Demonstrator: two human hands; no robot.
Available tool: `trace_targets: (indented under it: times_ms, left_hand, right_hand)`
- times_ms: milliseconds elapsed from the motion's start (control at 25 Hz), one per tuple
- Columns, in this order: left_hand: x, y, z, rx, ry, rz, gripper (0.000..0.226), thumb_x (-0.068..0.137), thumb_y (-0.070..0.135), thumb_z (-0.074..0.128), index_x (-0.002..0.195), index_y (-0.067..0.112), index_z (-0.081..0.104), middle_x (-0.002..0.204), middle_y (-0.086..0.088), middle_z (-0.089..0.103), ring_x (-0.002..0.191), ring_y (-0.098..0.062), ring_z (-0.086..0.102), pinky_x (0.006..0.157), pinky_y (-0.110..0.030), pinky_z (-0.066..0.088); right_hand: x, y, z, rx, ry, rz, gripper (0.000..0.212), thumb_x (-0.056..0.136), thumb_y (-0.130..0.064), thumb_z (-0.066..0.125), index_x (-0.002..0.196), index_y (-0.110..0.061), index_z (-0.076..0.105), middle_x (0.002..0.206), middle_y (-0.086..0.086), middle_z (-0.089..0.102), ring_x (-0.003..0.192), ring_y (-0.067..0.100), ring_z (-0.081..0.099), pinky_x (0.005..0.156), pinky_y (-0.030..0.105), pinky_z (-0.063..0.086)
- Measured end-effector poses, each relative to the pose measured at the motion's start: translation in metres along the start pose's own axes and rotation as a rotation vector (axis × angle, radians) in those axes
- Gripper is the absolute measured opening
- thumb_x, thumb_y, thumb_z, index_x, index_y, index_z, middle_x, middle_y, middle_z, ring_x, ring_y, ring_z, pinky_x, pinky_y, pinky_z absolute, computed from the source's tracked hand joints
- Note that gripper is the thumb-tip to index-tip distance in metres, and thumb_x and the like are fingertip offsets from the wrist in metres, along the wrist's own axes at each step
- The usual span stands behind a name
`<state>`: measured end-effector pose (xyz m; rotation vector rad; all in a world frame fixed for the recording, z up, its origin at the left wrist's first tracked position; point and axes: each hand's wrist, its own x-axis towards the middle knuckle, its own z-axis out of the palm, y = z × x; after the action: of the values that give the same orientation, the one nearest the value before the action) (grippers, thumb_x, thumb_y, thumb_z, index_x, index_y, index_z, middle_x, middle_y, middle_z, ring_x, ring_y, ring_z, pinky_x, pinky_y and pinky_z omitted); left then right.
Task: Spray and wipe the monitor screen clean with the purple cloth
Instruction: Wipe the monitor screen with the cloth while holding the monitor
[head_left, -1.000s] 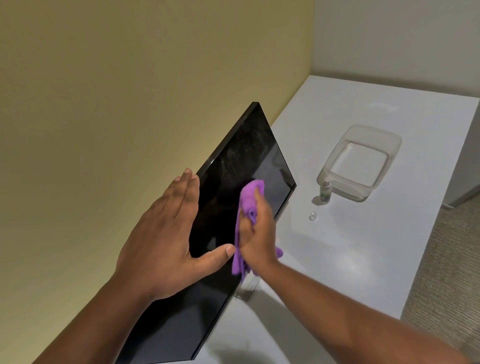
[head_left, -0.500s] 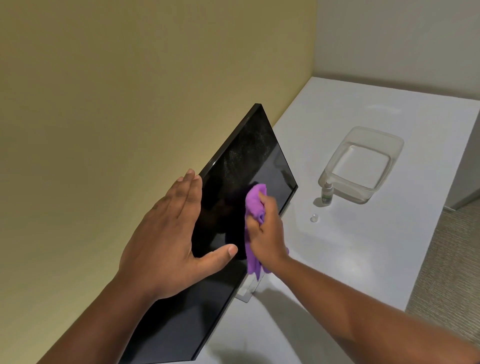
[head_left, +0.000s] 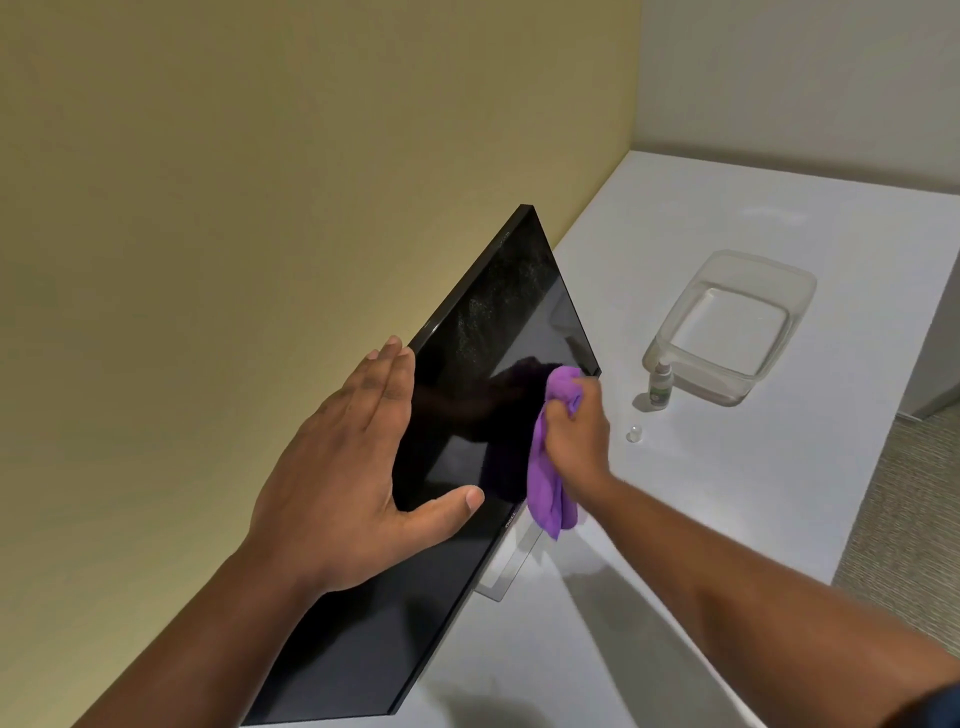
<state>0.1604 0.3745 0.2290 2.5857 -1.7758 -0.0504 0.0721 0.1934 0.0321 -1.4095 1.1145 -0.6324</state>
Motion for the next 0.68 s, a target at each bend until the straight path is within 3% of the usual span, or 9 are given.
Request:
trace_targets:
  times_ms: [80, 160, 240, 400, 520, 600, 680]
  left_hand:
    - [0.0, -0.001, -0.001, -0.003, 0.004, 0.0, 0.115, 0.076, 0.096, 0.017, 0.162, 0.025, -0.011, 0.171, 0.008, -0.013, 0.156, -0.006, -0.008, 0.124, -0.033, 0.012]
    - [-0.001, -0.003, 0.0, -0.002, 0.008, 0.003, 0.115, 0.076, 0.096, 0.017, 0.163, 0.025, -0.009, 0.171, 0.007, -0.011, 0.157, -0.007, -0.006, 0.124, -0.034, 0.014]
    - [0.0, -0.003, 0.001, 0.004, 0.004, 0.005, 0.115, 0.076, 0.096, 0.018, 0.163, 0.025, -0.009, 0.171, 0.007, -0.011, 0.157, -0.007, -0.006, 0.124, -0.033, 0.014]
    - [0.0, -0.001, 0.001, 0.021, 0.002, 0.002, 0.115, 0.075, 0.095, 0.019, 0.162, 0.026, -0.013, 0.171, 0.009, -0.015, 0.156, -0.005, -0.01, 0.123, -0.031, 0.01]
    - [-0.001, -0.002, 0.001, 0.023, 0.003, 0.002, 0.115, 0.076, 0.094, 0.019, 0.162, 0.025, -0.012, 0.171, 0.008, -0.014, 0.156, -0.005, -0.009, 0.124, -0.031, 0.01]
    - [0.001, -0.003, 0.001, 0.015, 0.001, 0.002, 0.114, 0.077, 0.094, 0.02, 0.162, 0.024, -0.011, 0.171, 0.008, -0.013, 0.156, -0.006, -0.009, 0.125, -0.032, 0.012]
    - [0.002, -0.003, 0.001, 0.006, 0.007, 0.001, 0.114, 0.077, 0.094, 0.02, 0.163, 0.025, -0.01, 0.171, 0.008, -0.013, 0.156, -0.005, -0.008, 0.125, -0.033, 0.013]
  right_hand:
    - [0.018, -0.018, -0.001, 0.077, 0.024, -0.001, 0.026, 0.098, -0.017, 0.043, 0.107, -0.041, 0.041, 0.091, -0.012, 0.054, 0.091, 0.012, 0.063, 0.071, 0.025, 0.05]
    - [0.002, -0.023, 0.011, 0.111, -0.03, -0.182, 0.028, 0.093, -0.025, 0.043, 0.097, -0.053, 0.043, 0.087, -0.016, 0.055, 0.085, 0.002, 0.062, 0.065, 0.014, 0.05]
    - [-0.024, -0.004, 0.015, 0.081, -0.106, -0.264, 0.023, 0.092, -0.03, 0.041, 0.096, -0.053, 0.045, 0.087, -0.015, 0.057, 0.084, 0.003, 0.062, 0.066, 0.013, 0.052]
    - [0.018, -0.005, -0.002, 0.042, 0.038, 0.044, 0.02, 0.099, -0.018, 0.043, 0.11, -0.036, 0.042, 0.092, -0.012, 0.055, 0.09, 0.014, 0.063, 0.069, 0.026, 0.049]
    - [0.027, -0.042, 0.006, 0.151, 0.066, -0.096, 0.023, 0.095, -0.029, 0.041, 0.108, -0.048, 0.043, 0.091, -0.027, 0.058, 0.087, -0.006, 0.062, 0.067, 0.012, 0.045]
    - [-0.003, -0.035, 0.021, 0.142, -0.035, -0.197, 0.028, 0.092, -0.038, 0.039, 0.112, -0.057, 0.041, 0.097, -0.042, 0.054, 0.094, -0.021, 0.056, 0.075, 0.005, 0.047]
    - [-0.022, -0.009, 0.018, 0.087, -0.097, -0.173, 0.029, 0.096, -0.035, 0.039, 0.119, -0.053, 0.04, 0.104, -0.035, 0.057, 0.103, -0.009, 0.06, 0.088, 0.018, 0.051]
